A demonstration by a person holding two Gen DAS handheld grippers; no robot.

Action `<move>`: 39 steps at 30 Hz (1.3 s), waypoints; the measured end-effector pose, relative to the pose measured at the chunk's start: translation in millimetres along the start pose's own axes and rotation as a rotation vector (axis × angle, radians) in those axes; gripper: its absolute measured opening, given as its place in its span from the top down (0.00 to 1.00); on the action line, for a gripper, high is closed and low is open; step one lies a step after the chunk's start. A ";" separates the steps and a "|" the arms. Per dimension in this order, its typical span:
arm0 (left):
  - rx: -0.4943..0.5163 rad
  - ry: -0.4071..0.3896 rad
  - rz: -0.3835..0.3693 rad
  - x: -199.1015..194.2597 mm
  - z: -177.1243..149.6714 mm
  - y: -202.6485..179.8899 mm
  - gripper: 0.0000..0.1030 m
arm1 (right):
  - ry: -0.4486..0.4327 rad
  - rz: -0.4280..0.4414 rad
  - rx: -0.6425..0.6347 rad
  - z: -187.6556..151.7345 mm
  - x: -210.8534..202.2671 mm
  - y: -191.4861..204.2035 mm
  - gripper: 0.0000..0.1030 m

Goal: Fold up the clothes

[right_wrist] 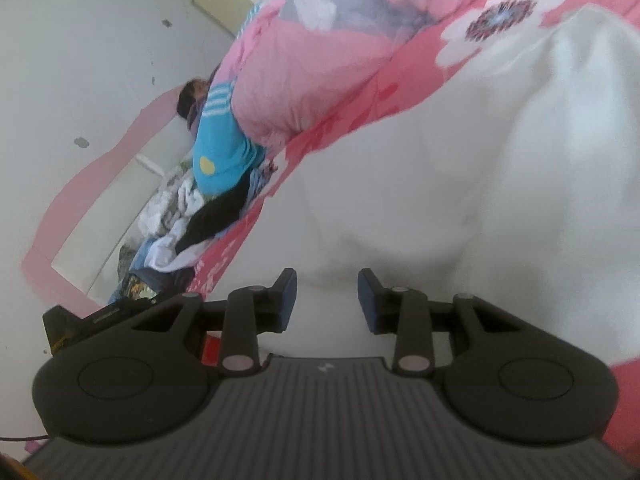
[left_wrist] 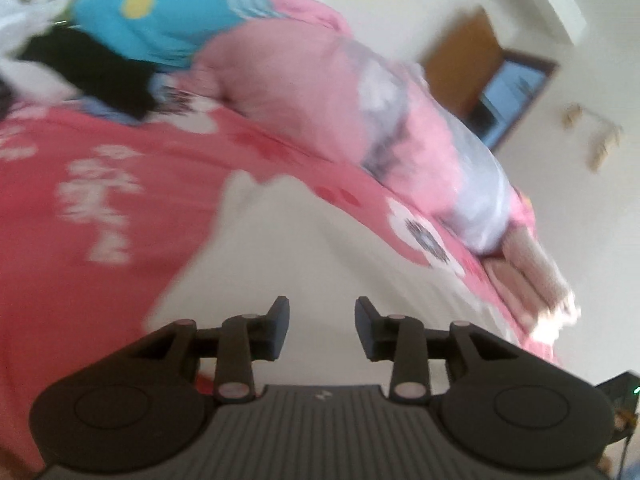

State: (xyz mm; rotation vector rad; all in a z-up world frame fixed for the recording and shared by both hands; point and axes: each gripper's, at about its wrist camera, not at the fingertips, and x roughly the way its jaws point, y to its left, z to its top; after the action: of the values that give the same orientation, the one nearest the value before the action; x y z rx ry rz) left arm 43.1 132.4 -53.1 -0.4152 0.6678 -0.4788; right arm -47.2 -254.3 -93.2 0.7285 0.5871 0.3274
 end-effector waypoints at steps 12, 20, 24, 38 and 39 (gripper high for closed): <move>0.182 0.000 0.012 58.8 -23.6 -28.7 0.44 | -0.256 -0.291 0.082 10.3 -117.7 -54.7 0.66; 0.179 -0.033 -0.032 60.8 -27.1 -20.3 0.43 | -0.314 -0.392 0.178 16.3 -143.7 -86.7 0.64; 0.169 -0.042 -0.050 59.7 -27.9 -16.3 0.43 | -0.276 -0.379 0.169 19.1 -127.1 -84.9 0.61; 0.129 -0.052 -0.090 57.9 -27.4 -7.8 0.44 | -0.252 -0.369 0.194 11.4 -116.8 -96.0 0.96; 0.127 -0.051 -0.092 57.8 -27.2 -7.4 0.44 | -0.261 -0.374 0.208 10.6 -118.3 -98.8 0.96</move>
State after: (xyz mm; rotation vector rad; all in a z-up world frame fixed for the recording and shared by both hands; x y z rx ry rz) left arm 62.3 89.3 -96.7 -0.3383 0.5671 -0.5924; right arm -126.6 -385.6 -110.7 0.8279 0.4998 -0.1768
